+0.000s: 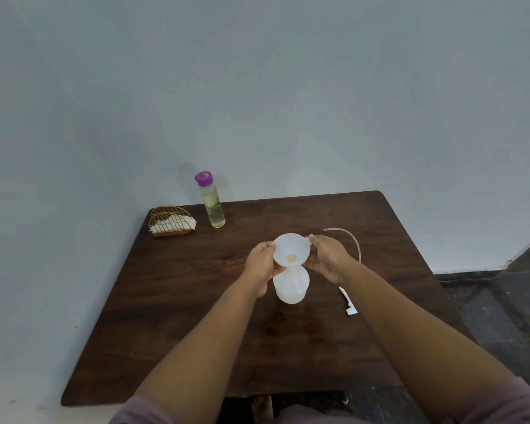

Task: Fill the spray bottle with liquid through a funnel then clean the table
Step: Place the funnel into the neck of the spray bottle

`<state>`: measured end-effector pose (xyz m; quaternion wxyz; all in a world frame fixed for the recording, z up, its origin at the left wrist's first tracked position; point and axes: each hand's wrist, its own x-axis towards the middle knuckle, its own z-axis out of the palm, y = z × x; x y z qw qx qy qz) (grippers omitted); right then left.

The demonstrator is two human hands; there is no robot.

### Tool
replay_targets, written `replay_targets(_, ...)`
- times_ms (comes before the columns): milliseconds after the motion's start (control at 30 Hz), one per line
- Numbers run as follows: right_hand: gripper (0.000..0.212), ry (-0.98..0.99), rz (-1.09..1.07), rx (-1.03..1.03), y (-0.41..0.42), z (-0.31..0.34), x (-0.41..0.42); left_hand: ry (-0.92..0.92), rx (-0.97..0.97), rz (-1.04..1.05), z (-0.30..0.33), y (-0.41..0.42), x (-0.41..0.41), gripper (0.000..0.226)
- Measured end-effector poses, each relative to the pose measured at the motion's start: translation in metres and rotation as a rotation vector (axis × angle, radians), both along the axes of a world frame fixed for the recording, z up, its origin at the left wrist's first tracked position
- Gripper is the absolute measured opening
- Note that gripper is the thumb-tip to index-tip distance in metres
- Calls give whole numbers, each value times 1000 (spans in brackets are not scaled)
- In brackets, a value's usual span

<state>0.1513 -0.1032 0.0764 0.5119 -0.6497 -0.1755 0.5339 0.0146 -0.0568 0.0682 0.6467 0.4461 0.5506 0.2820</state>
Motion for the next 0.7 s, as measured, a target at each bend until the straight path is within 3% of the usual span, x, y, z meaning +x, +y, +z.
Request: replay_targets(700, 17, -62, 13, -5, -1, -5, -1, -19, -11, 33, -1, -2, -5, 17)
